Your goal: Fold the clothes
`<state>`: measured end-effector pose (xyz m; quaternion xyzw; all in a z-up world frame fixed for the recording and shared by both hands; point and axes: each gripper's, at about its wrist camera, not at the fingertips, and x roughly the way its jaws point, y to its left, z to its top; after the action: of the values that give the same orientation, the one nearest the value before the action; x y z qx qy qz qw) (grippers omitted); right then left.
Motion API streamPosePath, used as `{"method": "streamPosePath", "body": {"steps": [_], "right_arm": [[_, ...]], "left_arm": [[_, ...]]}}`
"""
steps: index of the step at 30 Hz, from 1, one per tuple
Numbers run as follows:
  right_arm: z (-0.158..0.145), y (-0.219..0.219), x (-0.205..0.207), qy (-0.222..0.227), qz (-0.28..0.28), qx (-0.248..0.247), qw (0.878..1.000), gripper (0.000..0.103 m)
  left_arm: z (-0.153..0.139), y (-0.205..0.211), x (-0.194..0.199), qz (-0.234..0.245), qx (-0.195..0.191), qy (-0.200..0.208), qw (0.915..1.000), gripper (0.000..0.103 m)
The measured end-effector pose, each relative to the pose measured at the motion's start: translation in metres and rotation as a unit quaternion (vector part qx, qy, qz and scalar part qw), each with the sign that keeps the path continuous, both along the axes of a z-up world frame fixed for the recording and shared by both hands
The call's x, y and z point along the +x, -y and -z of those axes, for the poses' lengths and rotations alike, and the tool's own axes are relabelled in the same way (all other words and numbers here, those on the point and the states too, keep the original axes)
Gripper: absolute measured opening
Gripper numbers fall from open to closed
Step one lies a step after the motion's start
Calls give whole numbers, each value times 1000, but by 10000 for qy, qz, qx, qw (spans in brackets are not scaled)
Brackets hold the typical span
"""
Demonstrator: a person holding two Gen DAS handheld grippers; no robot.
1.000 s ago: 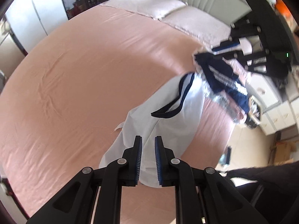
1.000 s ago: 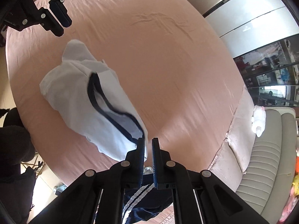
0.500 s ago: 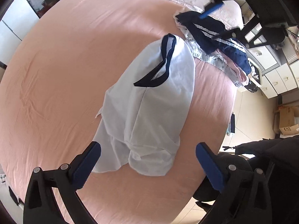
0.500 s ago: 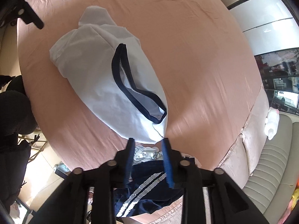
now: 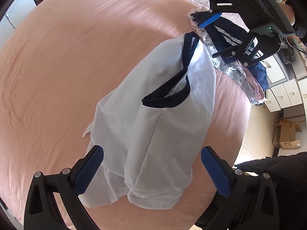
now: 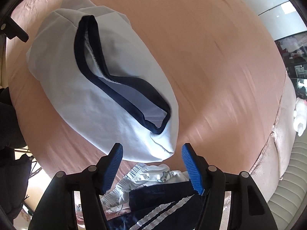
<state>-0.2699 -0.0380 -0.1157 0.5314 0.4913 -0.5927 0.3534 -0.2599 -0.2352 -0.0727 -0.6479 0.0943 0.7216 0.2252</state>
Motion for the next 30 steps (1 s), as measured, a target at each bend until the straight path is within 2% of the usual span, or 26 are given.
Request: {"method": "streamPosePath", "body": {"steps": [8,13,19,22,23,24,25,27,28,29,30], "right_arm": [[22,4,-12,52,6,58,10000,63],[27,9,-13,169,98,-254,9995,63],[37,9,-9,312,107,-277,9991,63],[38,6,-5,311,108,-286,9990,63],[38,5,-4,278,118,-284,9991,59],[37,4,-4,263,174,-313,9990,46],[37,3,-5,257,255,-334,9988,40],[38,2,-8,243,441,-332,9982,27],[38,2,-9,229,502,-317,9980,24],[39,2,-10,174,541,-305,9979,19],[39,2,-10,111,576,-295,9978,16]], "left_arm": [[17,-9,-12,-21,47,-25,10000,103],[29,-12,-16,-153,168,96,9997,103],[39,-6,-13,-688,381,337,9963,103],[42,-6,-9,-704,447,438,9956,101],[42,-8,-7,-589,502,424,9961,95],[40,-11,-4,-455,572,392,9966,91],[39,-14,-1,-358,582,341,9971,91],[38,-17,2,-286,543,220,9979,80],[39,-16,3,-312,554,207,9978,78],[39,-15,3,-359,569,189,9976,73],[38,-11,2,-470,596,153,9970,60]]}}
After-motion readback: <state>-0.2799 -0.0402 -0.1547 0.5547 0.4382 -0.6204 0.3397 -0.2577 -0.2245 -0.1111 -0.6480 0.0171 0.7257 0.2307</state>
